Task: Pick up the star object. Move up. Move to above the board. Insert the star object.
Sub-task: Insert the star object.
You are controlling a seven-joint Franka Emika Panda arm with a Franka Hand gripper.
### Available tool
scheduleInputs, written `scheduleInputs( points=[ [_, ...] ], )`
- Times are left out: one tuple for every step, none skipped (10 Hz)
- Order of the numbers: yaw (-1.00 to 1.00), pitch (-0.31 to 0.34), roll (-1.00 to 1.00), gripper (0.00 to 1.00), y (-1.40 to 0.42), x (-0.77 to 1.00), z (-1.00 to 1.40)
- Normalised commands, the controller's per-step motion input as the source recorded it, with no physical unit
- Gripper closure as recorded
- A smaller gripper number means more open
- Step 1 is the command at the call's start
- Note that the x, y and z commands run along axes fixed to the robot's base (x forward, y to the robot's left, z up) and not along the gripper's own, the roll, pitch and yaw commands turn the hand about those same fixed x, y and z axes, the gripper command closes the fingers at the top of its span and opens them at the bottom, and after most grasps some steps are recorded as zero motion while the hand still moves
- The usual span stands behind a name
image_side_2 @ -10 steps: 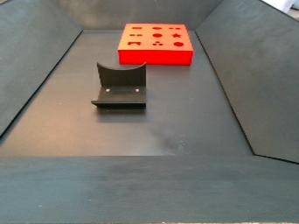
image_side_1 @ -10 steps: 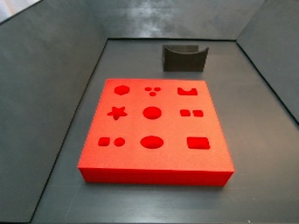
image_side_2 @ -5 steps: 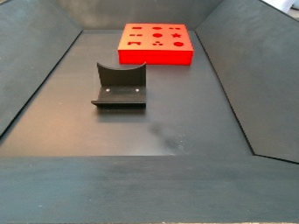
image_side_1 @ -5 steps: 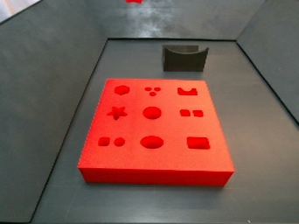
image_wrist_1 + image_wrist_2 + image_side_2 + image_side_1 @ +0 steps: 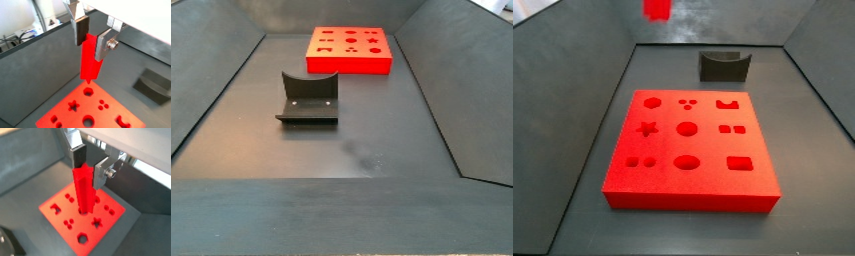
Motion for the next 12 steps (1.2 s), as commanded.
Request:
scheduleInputs(
  points=[
    [0.61,-0.036,0.15,1.0,-0.03,-0.34,-1.0],
    [0.69,-0.026,0.06,1.0,-0.16,-0.2,-1.0],
    [0.7,0.0,0.0,1.0,-0.31,0.0,-0.87],
    [0.61,0.0,-0.04,1.0,-0.42,0.03,-0.57],
    [0.51,-0.154,-0.11,1.0,-0.47,0.04,-0.45],
    [0.36,-0.227,-0.11,1.0,-0.37,0.02,-0.58],
    [0.27,-0.207,-0.08,1.0,-0.24,0.0,-0.65],
    [0.0,-0.047,0.0,1.0,0.0,-0.03,0.0],
    [0.0,-0.019,0.0,1.0,0.0,0.0,-0.26],
    [0.04,-0.021,0.16,1.0,0.02,0.15,-0.67],
    [0.04,-0.027,0.19,1.0,0.0,0.15,-0.74],
    [0.05,0.0,0.11,1.0,0.01,0.03,-0.37]
  ],
)
